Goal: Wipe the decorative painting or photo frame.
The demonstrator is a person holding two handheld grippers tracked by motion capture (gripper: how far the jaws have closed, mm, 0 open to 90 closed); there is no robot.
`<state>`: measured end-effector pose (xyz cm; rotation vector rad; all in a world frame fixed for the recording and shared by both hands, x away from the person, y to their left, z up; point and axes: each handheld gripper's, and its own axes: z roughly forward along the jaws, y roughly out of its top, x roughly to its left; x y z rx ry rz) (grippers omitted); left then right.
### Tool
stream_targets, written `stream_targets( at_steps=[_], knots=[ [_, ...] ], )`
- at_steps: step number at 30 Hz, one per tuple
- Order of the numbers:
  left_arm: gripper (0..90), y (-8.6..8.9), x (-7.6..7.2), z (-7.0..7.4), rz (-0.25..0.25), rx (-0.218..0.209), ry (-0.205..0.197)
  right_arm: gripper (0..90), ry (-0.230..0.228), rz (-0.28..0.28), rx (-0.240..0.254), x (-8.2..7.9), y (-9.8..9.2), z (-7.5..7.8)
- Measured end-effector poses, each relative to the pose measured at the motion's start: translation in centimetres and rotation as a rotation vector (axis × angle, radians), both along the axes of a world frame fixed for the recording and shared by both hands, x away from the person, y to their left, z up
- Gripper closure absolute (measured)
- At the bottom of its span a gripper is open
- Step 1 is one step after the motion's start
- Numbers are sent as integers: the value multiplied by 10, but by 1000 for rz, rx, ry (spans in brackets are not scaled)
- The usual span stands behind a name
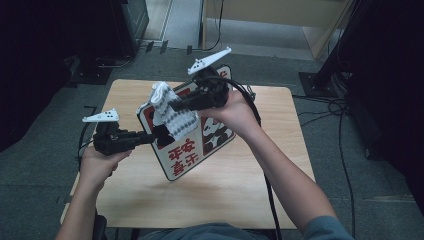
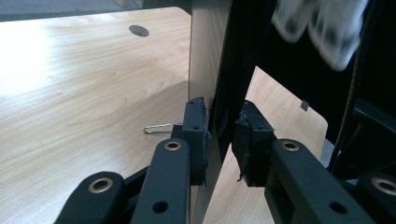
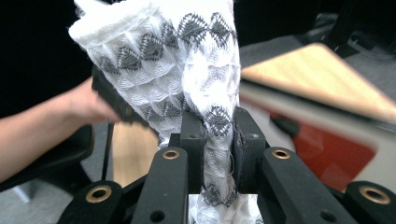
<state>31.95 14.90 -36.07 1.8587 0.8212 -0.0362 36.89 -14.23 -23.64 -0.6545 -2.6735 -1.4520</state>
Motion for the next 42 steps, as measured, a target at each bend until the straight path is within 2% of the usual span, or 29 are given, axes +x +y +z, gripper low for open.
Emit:
stream_targets(
  at_steps=[1, 5, 9, 14, 19, 23, 27, 33, 42],
  knots=[
    [761, 0, 0, 0, 1, -1, 0, 784, -11, -5, 0, 1, 3, 5],
    [762, -1, -1, 0, 1, -1, -1, 783, -57, -44, -48, 9, 18, 22],
    [762, -1, 0, 0, -1, 3, -4, 783, -53, -62, -57, 21, 31, 27],
    [762, 0, 0, 0, 0, 1, -2, 779, -19, -62, -54, 33, 47, 22],
    [762, 0, 0, -1, 1, -2, -1, 774, -25, -60, -75, 34, 58, 15],
    [763, 0, 0, 0, 1, -4, -5, 756, -46, -56, -91, 33, 63, 11],
    [765, -1, 0, 0, -2, -11, -8, 707, -39, -40, -93, 31, 66, 8],
    [772, -1, 0, 0, -3, -9, -17, 759, -52, -28, -101, 28, 69, 7],
    [777, -2, -1, 0, 1, -5, -24, 759, -47, -8, -95, 24, 77, 6]
  ],
)
